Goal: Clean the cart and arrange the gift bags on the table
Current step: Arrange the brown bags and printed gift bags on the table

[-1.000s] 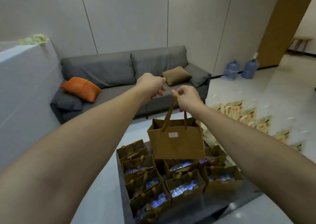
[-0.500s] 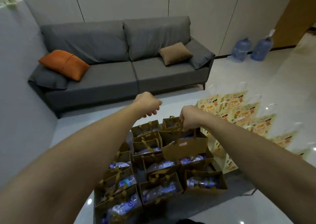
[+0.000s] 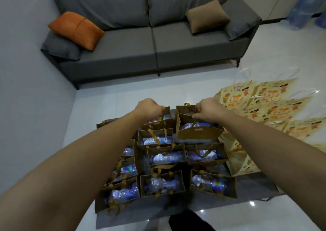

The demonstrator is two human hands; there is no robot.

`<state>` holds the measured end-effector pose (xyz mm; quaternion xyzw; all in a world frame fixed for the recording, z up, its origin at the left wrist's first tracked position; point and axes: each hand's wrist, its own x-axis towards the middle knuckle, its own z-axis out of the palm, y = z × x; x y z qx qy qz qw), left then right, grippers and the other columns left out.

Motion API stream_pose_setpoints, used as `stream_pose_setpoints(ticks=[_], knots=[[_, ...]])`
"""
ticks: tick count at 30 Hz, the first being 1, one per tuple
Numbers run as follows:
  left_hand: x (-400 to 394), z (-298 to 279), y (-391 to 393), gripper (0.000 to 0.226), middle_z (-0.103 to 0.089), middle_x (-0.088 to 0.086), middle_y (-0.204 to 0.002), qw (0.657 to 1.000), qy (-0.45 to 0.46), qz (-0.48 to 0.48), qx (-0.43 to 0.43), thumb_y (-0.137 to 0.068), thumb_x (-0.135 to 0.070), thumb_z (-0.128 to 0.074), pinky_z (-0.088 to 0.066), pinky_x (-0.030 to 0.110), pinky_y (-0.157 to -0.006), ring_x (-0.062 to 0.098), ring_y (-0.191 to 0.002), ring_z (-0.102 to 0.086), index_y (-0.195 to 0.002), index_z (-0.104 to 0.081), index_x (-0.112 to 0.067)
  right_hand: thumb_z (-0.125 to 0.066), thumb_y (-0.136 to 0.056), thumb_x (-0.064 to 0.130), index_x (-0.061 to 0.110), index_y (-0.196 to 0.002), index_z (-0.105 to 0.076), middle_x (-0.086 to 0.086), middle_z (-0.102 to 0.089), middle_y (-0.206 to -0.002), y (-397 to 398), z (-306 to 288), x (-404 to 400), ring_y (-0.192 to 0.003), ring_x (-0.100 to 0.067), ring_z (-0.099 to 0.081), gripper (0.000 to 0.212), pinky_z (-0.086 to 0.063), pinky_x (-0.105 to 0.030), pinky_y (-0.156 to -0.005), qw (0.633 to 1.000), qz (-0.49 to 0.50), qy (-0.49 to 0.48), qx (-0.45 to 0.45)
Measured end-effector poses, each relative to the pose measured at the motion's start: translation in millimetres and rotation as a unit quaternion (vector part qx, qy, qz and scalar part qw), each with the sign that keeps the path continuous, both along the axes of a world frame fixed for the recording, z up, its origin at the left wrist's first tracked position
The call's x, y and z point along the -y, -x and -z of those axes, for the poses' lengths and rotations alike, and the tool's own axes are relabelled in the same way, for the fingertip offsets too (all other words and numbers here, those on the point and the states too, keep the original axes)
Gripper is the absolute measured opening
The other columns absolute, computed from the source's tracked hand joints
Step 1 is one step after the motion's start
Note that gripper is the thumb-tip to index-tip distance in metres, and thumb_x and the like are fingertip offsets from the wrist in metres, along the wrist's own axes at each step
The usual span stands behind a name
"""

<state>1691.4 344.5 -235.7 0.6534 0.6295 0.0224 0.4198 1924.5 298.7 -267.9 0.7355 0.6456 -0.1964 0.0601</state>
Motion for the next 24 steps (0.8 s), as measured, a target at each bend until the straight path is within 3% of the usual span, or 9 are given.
stream_pose_setpoints(ticks=[4, 7, 11, 15, 19, 22, 24], knots=[[0, 23, -11, 0.032, -0.071, 0.008, -0.083, 0.999, 0.03, -0.005, -0.019, -0.102, -0.036, -0.056, -0.055, 0.033, -0.067, 0.021, -0.07, -0.063, -0.093, -0.071, -0.009, -0.069, -0.089, 0.049, 0.02, -0.062, -0.051, -0.001, -0.053, -0.065, -10, 34, -10, -0.07, -0.023, -0.055, 0.044, -0.041, -0.033, -0.059, 0.999, -0.027, 0.03, 0.001], [3, 42, -16, 0.032, -0.072, 0.01, -0.093, 0.998, 0.066, 0.001, -0.023, -0.102, -0.036, -0.055, -0.056, 0.035, -0.073, 0.021, -0.078, -0.065, -0.099, -0.07, -0.009, -0.066, -0.092, 0.052, 0.021, -0.067, -0.05, 0.002, -0.052, -0.068, -15, 62, -9, -0.073, -0.021, -0.054, 0.043, -0.049, -0.038, -0.076, 0.998, -0.028, 0.06, 0.01], [12, 68, -26, 0.034, -0.07, 0.015, -0.104, 0.996, 0.083, -0.001, -0.041, -0.102, -0.037, -0.054, -0.054, 0.036, -0.077, 0.025, -0.087, -0.065, -0.104, -0.07, -0.006, -0.06, -0.094, 0.05, 0.017, -0.087, -0.058, -0.002, -0.061, -0.095, -22, 104, 4, -0.101, -0.03, -0.058, 0.034, -0.043, -0.05, -0.101, 0.991, -0.036, 0.131, 0.003], [24, 92, -40, 0.03, -0.067, 0.006, -0.094, 0.994, 0.091, 0.018, -0.057, -0.1, -0.037, -0.056, -0.055, 0.039, -0.087, 0.02, -0.088, -0.062, -0.103, -0.071, -0.01, -0.06, -0.093, 0.046, 0.014, -0.102, -0.052, -0.014, -0.058, -0.115, -29, 138, 27, -0.109, -0.036, -0.055, 0.034, -0.047, -0.051, -0.095, 0.993, -0.004, 0.115, -0.022], [35, 115, -57, 0.029, -0.066, 0.003, -0.095, 0.991, 0.106, 0.04, -0.07, -0.101, -0.036, -0.056, -0.052, 0.035, -0.084, 0.021, -0.095, -0.061, -0.11, -0.069, -0.012, -0.064, -0.092, 0.039, 0.012, -0.124, -0.058, -0.014, -0.054, -0.121, -33, 147, 42, -0.117, -0.036, -0.049, 0.042, -0.044, -0.047, -0.099, 0.995, 0.072, -0.03, -0.057], [41, 127, -77, 0.032, -0.068, 0.009, -0.104, 0.987, 0.123, 0.06, -0.085, -0.1, -0.039, -0.056, -0.054, 0.04, -0.093, 0.027, -0.101, -0.063, -0.111, -0.07, -0.012, -0.065, -0.09, 0.022, 0.01, -0.105, -0.065, -0.014, -0.06, -0.105, -40, 155, 64, -0.102, -0.035, -0.056, 0.019, -0.047, -0.04, -0.085, 0.982, 0.119, -0.079, -0.123], [48, 134, -90, 0.033, -0.069, 0.011, -0.101, 0.984, 0.135, 0.073, -0.089, -0.1, -0.04, -0.057, -0.056, 0.042, -0.092, 0.028, -0.099, -0.064, -0.109, -0.071, -0.012, -0.063, -0.086, 0.012, 0.013, -0.091, -0.065, -0.012, -0.064, -0.094, -50, 169, 87, -0.092, -0.034, -0.061, 0.005, -0.05, -0.04, -0.077, 0.975, 0.151, -0.076, -0.142]])
